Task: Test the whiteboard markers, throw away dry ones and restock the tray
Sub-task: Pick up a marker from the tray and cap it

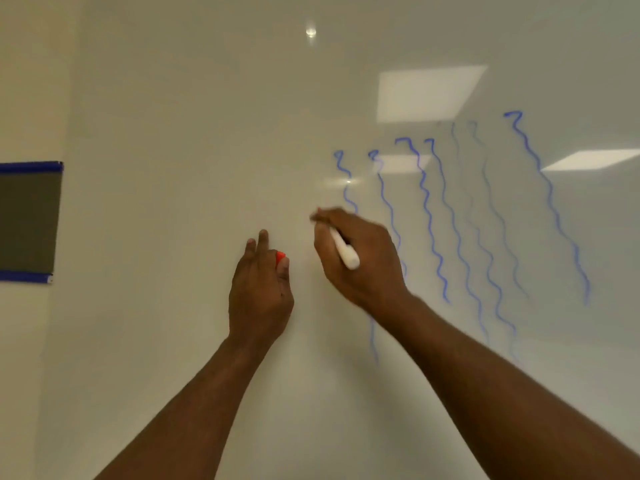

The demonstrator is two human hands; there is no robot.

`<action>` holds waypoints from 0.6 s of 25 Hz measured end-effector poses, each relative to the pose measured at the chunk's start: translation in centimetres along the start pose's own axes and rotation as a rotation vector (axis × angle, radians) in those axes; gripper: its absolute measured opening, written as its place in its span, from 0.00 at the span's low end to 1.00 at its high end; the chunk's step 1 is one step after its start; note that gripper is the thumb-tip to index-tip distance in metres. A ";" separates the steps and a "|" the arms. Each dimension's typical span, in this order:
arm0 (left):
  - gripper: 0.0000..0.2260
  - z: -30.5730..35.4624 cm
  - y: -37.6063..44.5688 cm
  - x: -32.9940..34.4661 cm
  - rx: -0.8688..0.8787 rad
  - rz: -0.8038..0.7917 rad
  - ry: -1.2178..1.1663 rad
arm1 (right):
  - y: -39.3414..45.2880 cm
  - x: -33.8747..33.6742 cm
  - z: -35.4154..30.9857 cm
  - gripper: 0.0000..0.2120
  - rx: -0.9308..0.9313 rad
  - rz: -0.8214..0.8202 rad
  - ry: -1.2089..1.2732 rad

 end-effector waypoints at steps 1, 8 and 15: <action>0.26 0.0 0.1 -0.1 0.003 0.023 0.024 | 2.5 0.7 -0.1 0.12 -0.004 0.019 0.004; 0.26 -0.6 0.2 -0.6 0.088 0.046 0.124 | 8.4 3.7 2.1 0.05 0.028 0.075 -0.041; 0.25 -0.6 0.0 -0.8 0.129 0.064 0.126 | 3.4 2.5 3.3 0.07 0.135 0.154 0.058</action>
Point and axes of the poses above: each hand's wrist, its own y-axis towards the middle knuckle, its own x-axis out of the palm, z = x × y, the point moved 4 cm from there along y, towards the middle knuckle, and after that the axes turned 7 degrees about z, right-handed, at the moved point
